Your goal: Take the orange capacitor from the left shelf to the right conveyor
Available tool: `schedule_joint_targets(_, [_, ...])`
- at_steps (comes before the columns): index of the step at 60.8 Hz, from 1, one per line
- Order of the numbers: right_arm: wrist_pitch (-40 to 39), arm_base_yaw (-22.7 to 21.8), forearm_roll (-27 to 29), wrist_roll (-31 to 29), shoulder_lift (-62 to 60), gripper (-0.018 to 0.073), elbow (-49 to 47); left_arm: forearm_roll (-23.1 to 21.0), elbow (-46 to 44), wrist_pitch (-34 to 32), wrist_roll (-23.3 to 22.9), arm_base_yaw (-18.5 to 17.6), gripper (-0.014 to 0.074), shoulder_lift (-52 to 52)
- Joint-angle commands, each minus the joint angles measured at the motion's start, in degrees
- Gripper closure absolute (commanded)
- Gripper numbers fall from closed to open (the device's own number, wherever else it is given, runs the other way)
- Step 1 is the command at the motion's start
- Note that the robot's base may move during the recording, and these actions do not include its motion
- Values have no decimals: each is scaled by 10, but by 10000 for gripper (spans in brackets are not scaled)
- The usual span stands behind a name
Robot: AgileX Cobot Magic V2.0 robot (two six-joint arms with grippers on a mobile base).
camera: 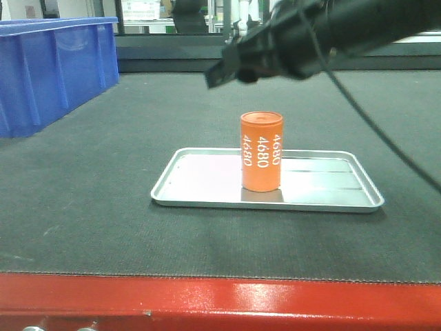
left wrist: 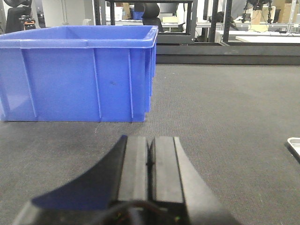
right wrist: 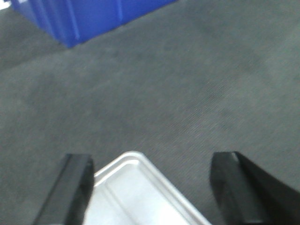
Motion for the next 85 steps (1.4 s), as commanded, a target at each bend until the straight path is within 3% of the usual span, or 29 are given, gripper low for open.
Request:
schedule_joint_targets(1, [-6, -4, 13, -5, -53, 176, -23, -3, -4, -52, 0, 1, 701, 6])
schedule_joint_targets(8, [49, -4, 13, -5, -91, 527, -23, -3, -4, -52, 0, 1, 701, 6])
schedule_joint_targets(11, [80, -4, 13, -4, -107, 483, -23, -3, -4, -52, 0, 1, 701, 6])
schedule_joint_targets(23, [172, -4, 13, -4, -161, 511, -23, -3, -4, -52, 0, 1, 701, 6])
schedule_joint_targets(54, [178, -4, 12, -5, -167, 511, -23, -3, -4, -52, 0, 1, 701, 6])
schedule_joint_targets(67, [281, -8, 12, -4, -212, 511, -22, -3, -4, -52, 0, 1, 701, 6])
schedule_joint_targets(75, [341, -32, 14, 37, -289, 511, -22, -3, -4, -52, 0, 1, 701, 6])
schedule_joint_targets(85, [383, -91, 14, 73, -399, 511, -13, 0, -4, -52, 0, 1, 701, 6])
